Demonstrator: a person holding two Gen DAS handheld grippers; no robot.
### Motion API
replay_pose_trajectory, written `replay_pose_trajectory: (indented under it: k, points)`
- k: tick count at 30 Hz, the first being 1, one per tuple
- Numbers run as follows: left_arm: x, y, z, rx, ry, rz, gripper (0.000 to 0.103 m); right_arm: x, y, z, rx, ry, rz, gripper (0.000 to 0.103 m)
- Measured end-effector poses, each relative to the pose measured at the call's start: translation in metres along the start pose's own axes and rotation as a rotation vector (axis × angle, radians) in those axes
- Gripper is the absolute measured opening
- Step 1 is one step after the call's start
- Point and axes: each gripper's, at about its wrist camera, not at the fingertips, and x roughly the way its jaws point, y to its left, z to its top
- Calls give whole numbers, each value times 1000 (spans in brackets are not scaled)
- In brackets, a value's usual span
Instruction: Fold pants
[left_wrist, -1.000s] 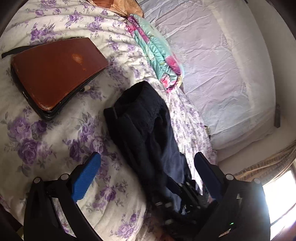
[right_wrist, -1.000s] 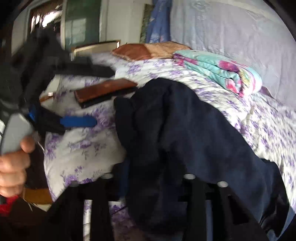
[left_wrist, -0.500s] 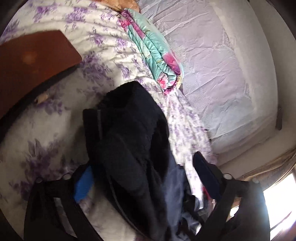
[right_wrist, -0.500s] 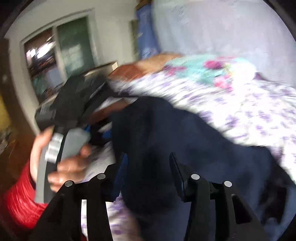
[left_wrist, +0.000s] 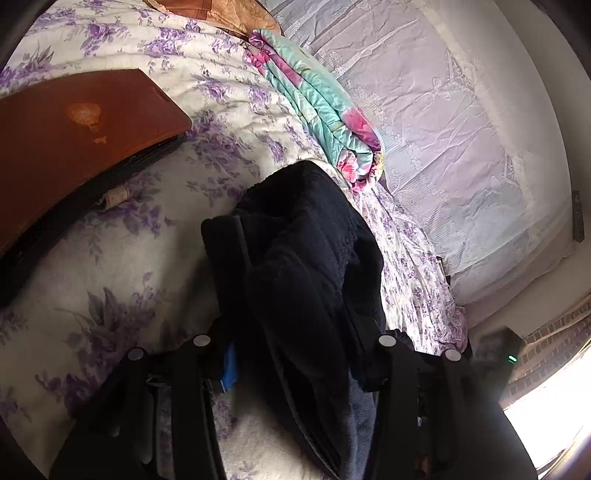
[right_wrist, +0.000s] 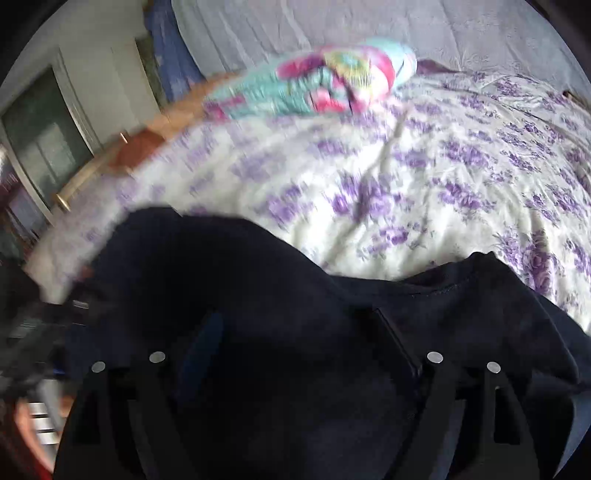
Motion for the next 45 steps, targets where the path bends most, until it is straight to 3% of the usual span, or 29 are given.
replay_pose_trajectory:
  k: [4,6,8,12,16,18,24,26,29,31,34,36,37,39,41,44,45]
  points:
    - [3,-1,-1,13,9,9,47,-84,-10,-17,-35,-184,42,83]
    - [4,-4,-3,33,12,18,50,-118,-32,-23,-33,-224,-11,83]
    - [6,-10,-5,65,13,36,56,-141,-62,-29,-5,-233,-108,83]
    - [8,-17,-7,102,15,59,62,-149,-106,-43,-97,-212,-435,83]
    - [8,-16,-7,103,14,59,62,-143,-131,-61,-77,-126,-359,72]
    - [9,-16,-7,103,14,60,63,-127,-128,-60,-117,-93,-376,71]
    - [10,-16,-7,115,19,72,64,-53,-141,-18,-40,43,-304,69]
    - [9,-16,-8,116,19,71,64,-55,-146,-14,11,13,-276,69]
    - [10,-18,-9,122,21,65,67,-102,-142,-26,45,-138,-260,69]
    - [11,-20,-8,135,29,58,72,-131,-132,-40,3,-181,-251,69]
    - [15,-27,-7,175,47,53,84,-131,-120,-61,-94,-82,-272,78]
    - [19,-31,-5,197,62,59,90,-97,-119,-73,-167,61,-327,87]
    - [20,-33,-5,206,70,67,90,-86,-120,-78,-187,62,-341,96]
    - [21,-33,-3,218,84,76,90,-87,-125,-76,-124,37,-320,96]
    - [19,-30,-1,203,86,58,87,-94,-121,-78,-131,-10,-314,96]
    - [11,-19,-2,145,57,73,60,-128,-109,-94,-148,-136,-316,96]
    - [9,-14,-2,124,51,63,56,-139,-108,-98,-146,-157,-301,96]
